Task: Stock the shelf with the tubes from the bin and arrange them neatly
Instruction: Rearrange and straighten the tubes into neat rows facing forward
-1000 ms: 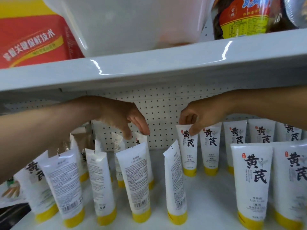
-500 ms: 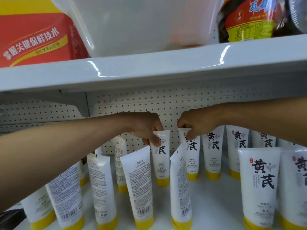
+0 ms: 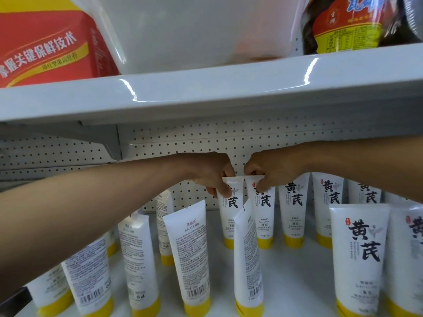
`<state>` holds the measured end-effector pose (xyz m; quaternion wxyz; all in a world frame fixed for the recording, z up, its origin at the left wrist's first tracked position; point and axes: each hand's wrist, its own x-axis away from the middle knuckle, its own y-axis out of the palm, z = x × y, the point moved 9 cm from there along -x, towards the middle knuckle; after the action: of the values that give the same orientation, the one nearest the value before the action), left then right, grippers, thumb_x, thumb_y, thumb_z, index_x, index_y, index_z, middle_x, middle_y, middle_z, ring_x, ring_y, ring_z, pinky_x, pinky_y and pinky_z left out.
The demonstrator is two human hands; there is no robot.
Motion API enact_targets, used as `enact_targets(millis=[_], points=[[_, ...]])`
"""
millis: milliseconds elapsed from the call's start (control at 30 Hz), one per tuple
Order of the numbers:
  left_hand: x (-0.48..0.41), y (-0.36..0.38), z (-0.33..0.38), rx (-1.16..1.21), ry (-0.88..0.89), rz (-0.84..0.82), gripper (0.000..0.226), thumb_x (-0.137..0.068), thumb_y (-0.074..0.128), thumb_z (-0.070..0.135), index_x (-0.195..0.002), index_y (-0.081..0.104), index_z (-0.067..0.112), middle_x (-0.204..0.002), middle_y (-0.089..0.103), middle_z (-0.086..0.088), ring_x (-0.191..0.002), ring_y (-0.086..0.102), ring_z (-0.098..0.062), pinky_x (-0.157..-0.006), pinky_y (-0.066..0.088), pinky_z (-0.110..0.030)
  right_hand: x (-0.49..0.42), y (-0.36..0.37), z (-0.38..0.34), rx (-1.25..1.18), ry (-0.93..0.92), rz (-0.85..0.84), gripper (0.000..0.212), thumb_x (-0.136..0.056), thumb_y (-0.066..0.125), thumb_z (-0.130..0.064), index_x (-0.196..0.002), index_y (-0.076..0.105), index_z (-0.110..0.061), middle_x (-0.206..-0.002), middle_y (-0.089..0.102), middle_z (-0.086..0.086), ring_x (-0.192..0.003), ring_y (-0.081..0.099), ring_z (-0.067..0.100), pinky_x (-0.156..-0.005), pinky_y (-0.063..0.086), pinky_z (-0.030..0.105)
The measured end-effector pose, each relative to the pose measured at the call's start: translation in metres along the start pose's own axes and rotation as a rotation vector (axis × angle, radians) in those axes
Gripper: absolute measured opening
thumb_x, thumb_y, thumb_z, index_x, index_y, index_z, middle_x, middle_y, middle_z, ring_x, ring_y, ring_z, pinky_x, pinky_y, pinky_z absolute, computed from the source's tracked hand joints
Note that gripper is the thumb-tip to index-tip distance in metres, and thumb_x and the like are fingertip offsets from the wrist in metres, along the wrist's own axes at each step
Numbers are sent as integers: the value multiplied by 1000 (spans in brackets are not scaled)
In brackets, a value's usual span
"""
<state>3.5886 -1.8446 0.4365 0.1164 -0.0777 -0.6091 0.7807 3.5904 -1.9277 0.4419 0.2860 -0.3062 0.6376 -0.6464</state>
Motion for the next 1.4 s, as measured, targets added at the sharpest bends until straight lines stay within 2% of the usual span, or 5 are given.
enact_targets(millis=[733,967,1133,1267,1400], points=[[7,1,-1,-17,-22,-13,30,-83,76,18,-110,69,7,-103,74,-8,-89,72,-21,-79,60,-31,2,-4,1,19,26,-21,25,-87,67,-25,-109,62,-14,-102,69,1,-94,65,18,-84,55,34],[41,-42,-20,-35,1,15,34,-82,74,34,-115,67,36,-108,72,19,-102,65,4,-104,44,-28,3,-20,-9,-20,13,65,46,-85,69,-34,-127,51,-25,-119,57,-8,-110,55,9,-99,47,29],[81,-47,-57,13,-55,-140,51,-71,81,34,-118,62,41,-122,65,22,-116,56,8,-94,37,-14,-5,-19,-25,-10,-13,66,48,-85,69,-36,-128,50,-25,-123,55,-8,-114,53,10,-103,44,32],[100,-44,-74,-45,-103,-103,49,-63,79,51,-111,65,47,-111,67,22,-107,59,5,-86,43,-12,-12,-18,-36,0,-24,63,48,-85,68,-38,-128,51,-23,-122,57,-7,-112,54,9,-101,45,30],[104,-50,-73,-223,-181,24,50,-62,58,78,-98,69,45,-75,59,25,-71,51,5,-73,40,-22,-17,-16,-42,8,-27,54,49,-85,69,-37,-129,52,-22,-123,58,-6,-112,56,11,-101,46,31]])
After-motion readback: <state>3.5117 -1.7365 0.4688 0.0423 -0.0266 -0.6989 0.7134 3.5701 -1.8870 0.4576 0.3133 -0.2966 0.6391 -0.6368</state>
